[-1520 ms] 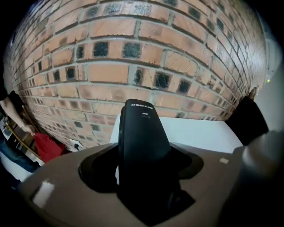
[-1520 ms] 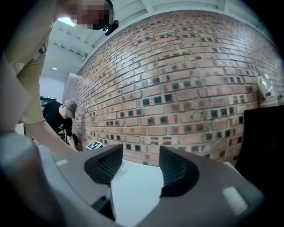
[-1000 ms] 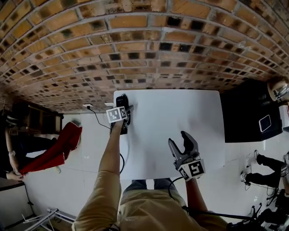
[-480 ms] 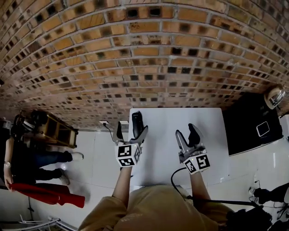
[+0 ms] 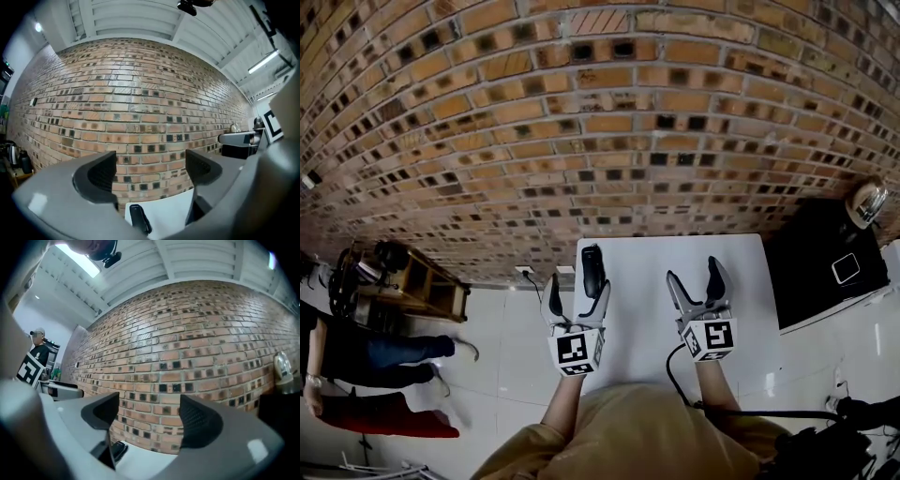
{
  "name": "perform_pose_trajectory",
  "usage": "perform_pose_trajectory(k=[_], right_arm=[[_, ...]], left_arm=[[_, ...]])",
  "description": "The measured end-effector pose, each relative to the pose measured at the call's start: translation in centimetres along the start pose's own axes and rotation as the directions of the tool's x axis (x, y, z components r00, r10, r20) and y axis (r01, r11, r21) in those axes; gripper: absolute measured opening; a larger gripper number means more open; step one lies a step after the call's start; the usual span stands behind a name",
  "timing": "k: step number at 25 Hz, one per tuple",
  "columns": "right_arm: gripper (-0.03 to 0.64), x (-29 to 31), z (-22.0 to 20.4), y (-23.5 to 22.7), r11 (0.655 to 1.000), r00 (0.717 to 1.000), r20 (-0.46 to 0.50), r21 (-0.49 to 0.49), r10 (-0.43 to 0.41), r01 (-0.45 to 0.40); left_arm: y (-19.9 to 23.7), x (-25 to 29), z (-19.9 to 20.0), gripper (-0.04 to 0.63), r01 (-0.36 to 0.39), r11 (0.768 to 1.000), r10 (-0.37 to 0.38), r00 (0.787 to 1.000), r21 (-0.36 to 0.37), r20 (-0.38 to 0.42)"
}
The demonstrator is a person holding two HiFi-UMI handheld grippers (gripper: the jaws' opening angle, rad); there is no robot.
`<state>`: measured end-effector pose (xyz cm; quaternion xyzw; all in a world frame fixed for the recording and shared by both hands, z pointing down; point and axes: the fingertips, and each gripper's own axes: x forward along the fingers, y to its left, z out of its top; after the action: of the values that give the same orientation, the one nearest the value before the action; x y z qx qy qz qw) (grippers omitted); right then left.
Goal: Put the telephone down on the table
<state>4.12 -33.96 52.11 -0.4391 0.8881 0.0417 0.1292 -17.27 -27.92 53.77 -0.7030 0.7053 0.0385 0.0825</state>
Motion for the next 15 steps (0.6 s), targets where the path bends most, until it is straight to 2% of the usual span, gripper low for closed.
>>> perform_pose_trajectory(k=[6,15], right_arm=[[0.36,-0.3,0.5,-1.1,1.0,1.0,0.014,-0.006,-0.008,0.008],[0.358,-0.3,-0.1,-1.9,1.0,1.0,0.013,0.004,-0.019,0.019]], left_arm=[[-0.6,0.6,0.4,0.437,0.006,0.998,-0.008,1.0,0.064,0.028],[-1.3,1.6,-1.4,0.436,0.048,0.998,-0.047,0.999,0.045,-0.017]])
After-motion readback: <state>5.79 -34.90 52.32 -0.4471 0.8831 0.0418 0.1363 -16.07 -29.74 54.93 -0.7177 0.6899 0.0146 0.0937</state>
